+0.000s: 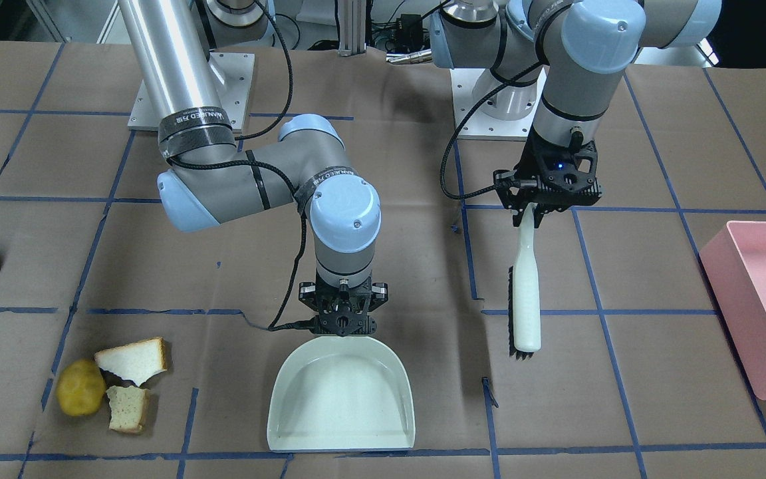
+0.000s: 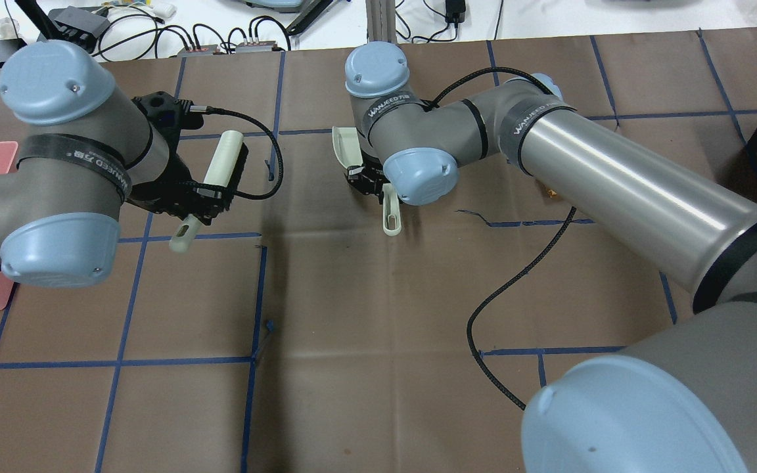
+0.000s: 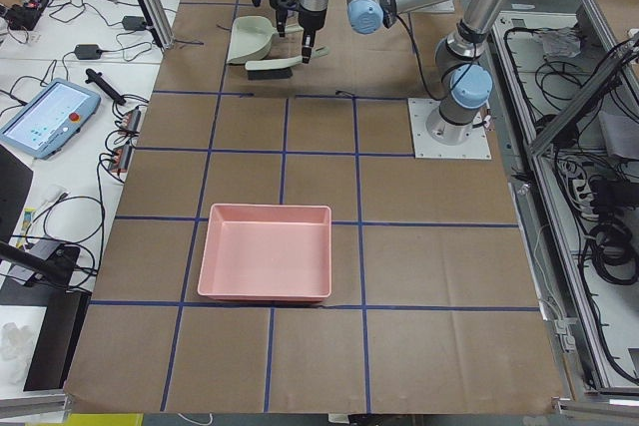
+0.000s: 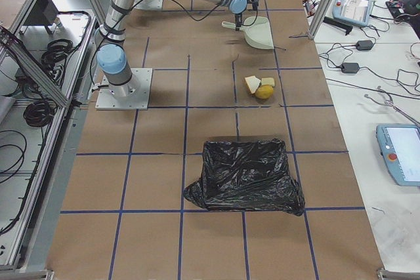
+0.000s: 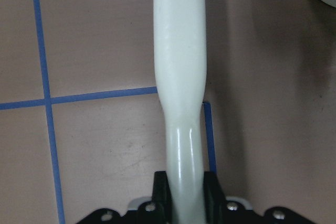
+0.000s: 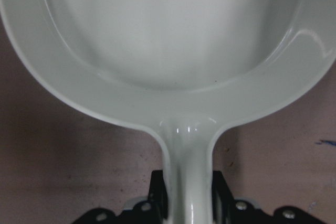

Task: Sweep and dump trash in nearest bin
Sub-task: 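Lift the dustpan with the right gripper and set it beside the trash, then bring the brush in the left gripper to the bread and potato, then sweep the bread and potato into the dustpan with the left gripper's brush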

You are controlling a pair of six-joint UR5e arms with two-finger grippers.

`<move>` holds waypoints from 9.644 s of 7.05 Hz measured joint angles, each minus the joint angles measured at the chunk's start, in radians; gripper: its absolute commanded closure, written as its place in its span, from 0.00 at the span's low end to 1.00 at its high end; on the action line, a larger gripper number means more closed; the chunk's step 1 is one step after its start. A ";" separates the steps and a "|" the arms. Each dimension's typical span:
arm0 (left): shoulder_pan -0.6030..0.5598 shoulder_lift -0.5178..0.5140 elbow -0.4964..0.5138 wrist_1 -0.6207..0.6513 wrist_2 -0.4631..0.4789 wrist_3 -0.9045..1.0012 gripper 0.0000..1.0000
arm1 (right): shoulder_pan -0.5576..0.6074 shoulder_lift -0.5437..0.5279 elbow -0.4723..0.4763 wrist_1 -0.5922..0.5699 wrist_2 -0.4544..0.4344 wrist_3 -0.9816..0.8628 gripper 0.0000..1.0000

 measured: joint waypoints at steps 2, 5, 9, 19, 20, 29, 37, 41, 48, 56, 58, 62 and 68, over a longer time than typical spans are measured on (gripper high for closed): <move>-0.001 -0.002 0.000 0.000 0.001 -0.005 1.00 | -0.003 -0.042 0.000 0.015 -0.001 -0.004 0.99; -0.001 -0.006 0.000 0.002 0.002 -0.003 1.00 | -0.026 -0.139 0.008 0.094 -0.036 -0.078 0.99; -0.002 -0.014 0.003 0.004 0.004 0.005 0.99 | -0.219 -0.277 0.017 0.255 -0.051 -0.424 1.00; -0.065 -0.010 0.011 0.004 0.000 -0.019 1.00 | -0.909 -0.251 -0.006 0.064 -0.149 -2.200 1.00; -0.122 -0.018 0.013 0.019 0.002 -0.043 1.00 | -0.930 -0.205 -0.033 0.013 -0.145 -2.327 1.00; -0.703 -0.617 0.566 0.165 0.137 -0.620 1.00 | -0.904 0.053 -0.160 -0.060 -0.080 -2.469 1.00; -0.798 -0.896 0.987 -0.093 0.067 -0.846 1.00 | -0.880 0.062 -0.113 -0.060 -0.072 -2.471 1.00; -0.818 -0.950 1.029 -0.081 0.069 -0.880 1.00 | -0.880 0.062 -0.105 -0.060 -0.072 -2.472 1.00; -0.871 -1.093 1.234 0.022 -0.103 -0.936 1.00 | -0.880 0.059 -0.105 -0.060 -0.072 -2.470 1.00; -0.873 -1.152 1.382 0.046 -0.274 -0.979 1.00 | -0.880 0.056 -0.107 -0.060 -0.073 -2.470 1.00; -0.845 -1.066 1.291 -0.019 -0.248 -0.981 1.00 | -0.880 0.057 -0.107 -0.060 -0.073 -2.470 1.00; -0.800 -0.748 0.860 -0.110 -0.092 -0.967 1.00 | -0.880 0.059 -0.107 -0.061 -0.073 -2.470 1.00; -0.731 -0.178 0.070 -0.045 -0.051 -0.868 1.00 | -0.881 0.035 -0.106 -0.053 0.039 -2.459 1.00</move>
